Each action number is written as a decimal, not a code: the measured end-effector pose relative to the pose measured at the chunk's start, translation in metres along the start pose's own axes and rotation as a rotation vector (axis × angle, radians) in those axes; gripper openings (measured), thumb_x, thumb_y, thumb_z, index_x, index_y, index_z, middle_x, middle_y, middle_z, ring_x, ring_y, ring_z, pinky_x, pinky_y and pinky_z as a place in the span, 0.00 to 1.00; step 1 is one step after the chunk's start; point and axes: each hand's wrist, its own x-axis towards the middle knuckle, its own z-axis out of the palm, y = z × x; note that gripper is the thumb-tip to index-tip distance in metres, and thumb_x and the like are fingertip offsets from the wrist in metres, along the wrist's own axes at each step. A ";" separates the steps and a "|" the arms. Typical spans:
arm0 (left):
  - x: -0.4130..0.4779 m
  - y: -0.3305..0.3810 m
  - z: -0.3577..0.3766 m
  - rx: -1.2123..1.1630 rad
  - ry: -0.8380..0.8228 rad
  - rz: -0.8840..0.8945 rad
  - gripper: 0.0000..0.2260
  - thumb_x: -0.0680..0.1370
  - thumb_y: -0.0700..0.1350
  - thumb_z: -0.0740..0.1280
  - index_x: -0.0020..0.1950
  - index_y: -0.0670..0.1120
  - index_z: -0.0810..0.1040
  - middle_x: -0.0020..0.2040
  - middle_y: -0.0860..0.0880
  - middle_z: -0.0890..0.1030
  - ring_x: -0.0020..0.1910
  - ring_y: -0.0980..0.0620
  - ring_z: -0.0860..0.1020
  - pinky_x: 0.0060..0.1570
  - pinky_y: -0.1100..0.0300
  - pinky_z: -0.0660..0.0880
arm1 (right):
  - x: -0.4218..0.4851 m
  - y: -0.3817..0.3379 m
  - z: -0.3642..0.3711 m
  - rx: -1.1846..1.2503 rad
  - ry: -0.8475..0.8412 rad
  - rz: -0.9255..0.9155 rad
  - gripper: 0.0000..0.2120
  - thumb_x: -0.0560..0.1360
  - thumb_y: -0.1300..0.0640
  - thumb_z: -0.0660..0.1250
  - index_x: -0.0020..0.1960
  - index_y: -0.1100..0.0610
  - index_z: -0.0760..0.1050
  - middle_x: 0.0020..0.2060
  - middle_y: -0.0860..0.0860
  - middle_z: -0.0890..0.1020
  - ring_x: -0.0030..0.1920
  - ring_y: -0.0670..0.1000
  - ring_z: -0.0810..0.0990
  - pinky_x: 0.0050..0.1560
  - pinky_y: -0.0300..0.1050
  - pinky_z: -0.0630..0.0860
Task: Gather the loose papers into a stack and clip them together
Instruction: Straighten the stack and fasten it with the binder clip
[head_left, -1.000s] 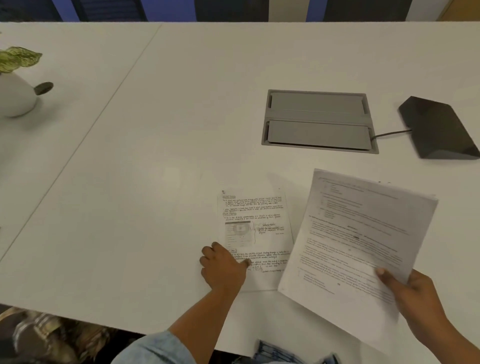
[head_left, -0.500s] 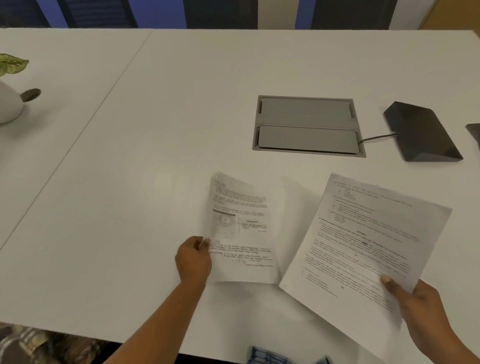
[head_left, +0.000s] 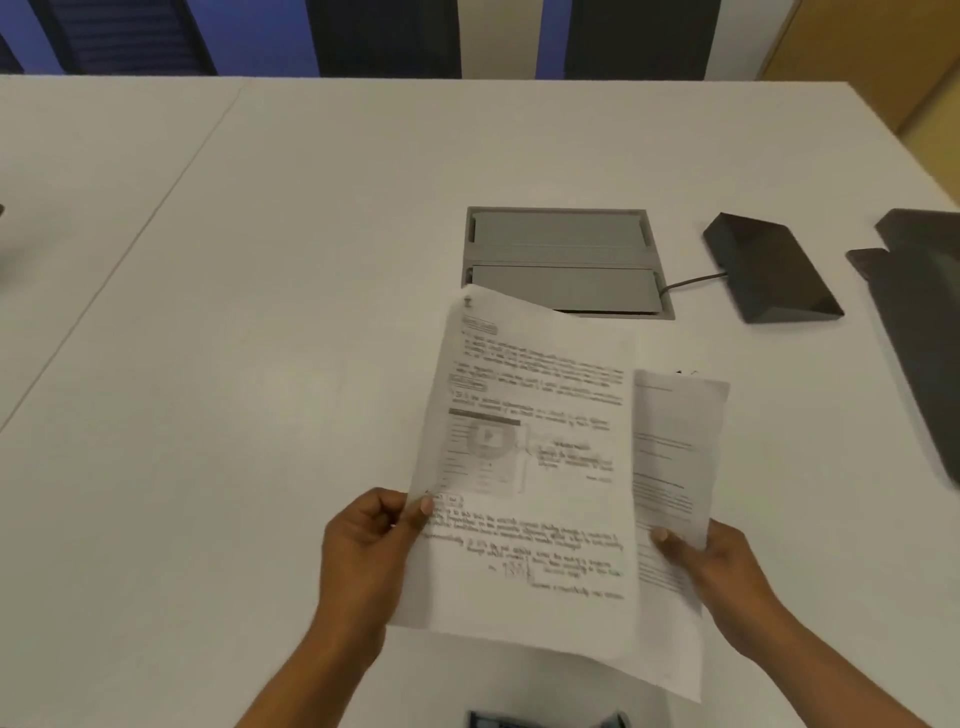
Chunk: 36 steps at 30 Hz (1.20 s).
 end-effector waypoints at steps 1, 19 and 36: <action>-0.005 -0.002 0.008 0.000 -0.018 -0.001 0.06 0.74 0.40 0.73 0.38 0.40 0.80 0.39 0.41 0.87 0.35 0.48 0.84 0.37 0.56 0.80 | 0.000 -0.005 0.005 -0.015 -0.028 0.000 0.12 0.75 0.60 0.70 0.58 0.59 0.81 0.50 0.56 0.87 0.48 0.56 0.87 0.53 0.58 0.81; 0.029 0.003 0.023 -0.174 -0.520 -0.436 0.18 0.77 0.47 0.69 0.67 0.46 0.77 0.61 0.39 0.83 0.59 0.36 0.81 0.60 0.36 0.76 | -0.006 -0.042 0.030 0.059 -0.314 -0.011 0.14 0.78 0.65 0.64 0.62 0.56 0.78 0.52 0.60 0.85 0.52 0.64 0.84 0.51 0.67 0.79; 0.060 0.004 0.076 0.096 -0.405 0.192 0.16 0.78 0.32 0.67 0.57 0.52 0.82 0.55 0.49 0.85 0.56 0.47 0.83 0.55 0.47 0.81 | 0.034 -0.068 0.034 0.133 -0.141 -0.313 0.18 0.74 0.66 0.70 0.56 0.45 0.81 0.56 0.51 0.85 0.59 0.54 0.82 0.56 0.53 0.80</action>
